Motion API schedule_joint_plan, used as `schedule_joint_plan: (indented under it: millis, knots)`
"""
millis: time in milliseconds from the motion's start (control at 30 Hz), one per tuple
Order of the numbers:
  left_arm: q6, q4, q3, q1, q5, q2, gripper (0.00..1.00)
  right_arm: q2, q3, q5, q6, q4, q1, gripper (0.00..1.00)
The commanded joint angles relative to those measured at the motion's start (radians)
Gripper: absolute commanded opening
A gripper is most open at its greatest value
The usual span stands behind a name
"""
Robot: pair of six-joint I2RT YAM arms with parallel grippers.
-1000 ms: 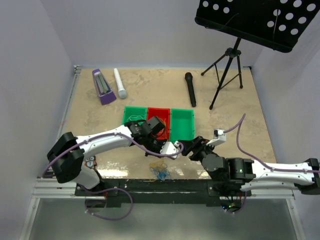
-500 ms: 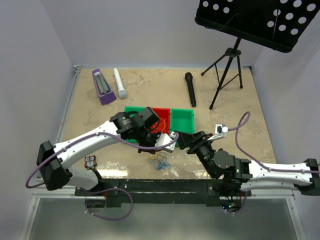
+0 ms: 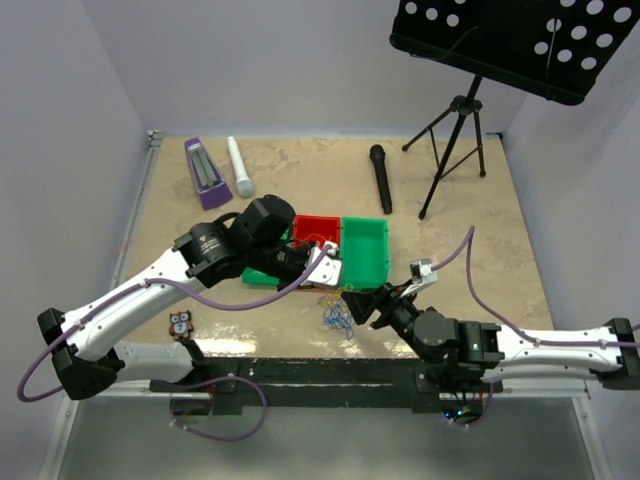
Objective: Untangle the cables
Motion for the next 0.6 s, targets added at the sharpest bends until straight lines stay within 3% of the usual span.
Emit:
schedule_joint_plan:
  millis: [0,167,567]
  knots:
    - [-0.017,0.032,0.000,0.004,0.024,-0.003,0.00,0.069,0.056,-0.034,-0.137,0.039,0.001,0.70]
    - [-0.017,0.048,-0.002,0.002,-0.001,-0.003,0.00,0.082,0.059,-0.088,-0.288,0.149,0.001,0.69]
    - [-0.026,0.068,-0.007,0.002,-0.022,0.012,0.00,0.189,0.113,-0.105,-0.414,0.272,0.003,0.67]
